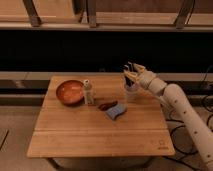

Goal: Place the eraser in the ceramic cup

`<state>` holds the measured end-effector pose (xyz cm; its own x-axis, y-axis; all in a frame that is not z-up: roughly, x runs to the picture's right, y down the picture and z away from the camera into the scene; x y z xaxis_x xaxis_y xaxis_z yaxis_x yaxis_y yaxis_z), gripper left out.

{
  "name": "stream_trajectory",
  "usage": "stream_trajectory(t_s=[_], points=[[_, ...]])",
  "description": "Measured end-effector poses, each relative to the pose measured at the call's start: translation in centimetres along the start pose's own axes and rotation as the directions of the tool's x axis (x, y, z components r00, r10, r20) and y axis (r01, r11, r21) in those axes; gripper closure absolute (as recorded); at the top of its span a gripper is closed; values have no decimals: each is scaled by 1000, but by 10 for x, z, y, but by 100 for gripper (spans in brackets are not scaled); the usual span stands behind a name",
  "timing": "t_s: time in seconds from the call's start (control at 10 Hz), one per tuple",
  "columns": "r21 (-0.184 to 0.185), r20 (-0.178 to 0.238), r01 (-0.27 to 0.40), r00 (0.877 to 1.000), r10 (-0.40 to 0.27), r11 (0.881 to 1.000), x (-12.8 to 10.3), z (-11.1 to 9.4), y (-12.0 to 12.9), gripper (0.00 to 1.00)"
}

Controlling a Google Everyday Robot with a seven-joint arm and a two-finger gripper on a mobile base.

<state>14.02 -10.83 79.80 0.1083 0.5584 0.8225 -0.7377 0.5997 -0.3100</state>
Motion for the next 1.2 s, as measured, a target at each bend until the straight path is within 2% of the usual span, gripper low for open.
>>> stream_trajectory(t_s=[0.1,0.3,0.6,0.8,1.0,1.2], points=[[-16,-17,-23,1000,23,1000,12,4,1,100],[-20,-35,-58,998,58,998,24,6,-4,100],[-13,-38,-71,997,71,997,21,8,-11,100],[-9,-51,-74,996,74,997,21,8,-13,93],[-9,-52,-74,996,74,997,21,8,-13,100],[-9,-52,-74,996,74,997,21,8,-13,93]])
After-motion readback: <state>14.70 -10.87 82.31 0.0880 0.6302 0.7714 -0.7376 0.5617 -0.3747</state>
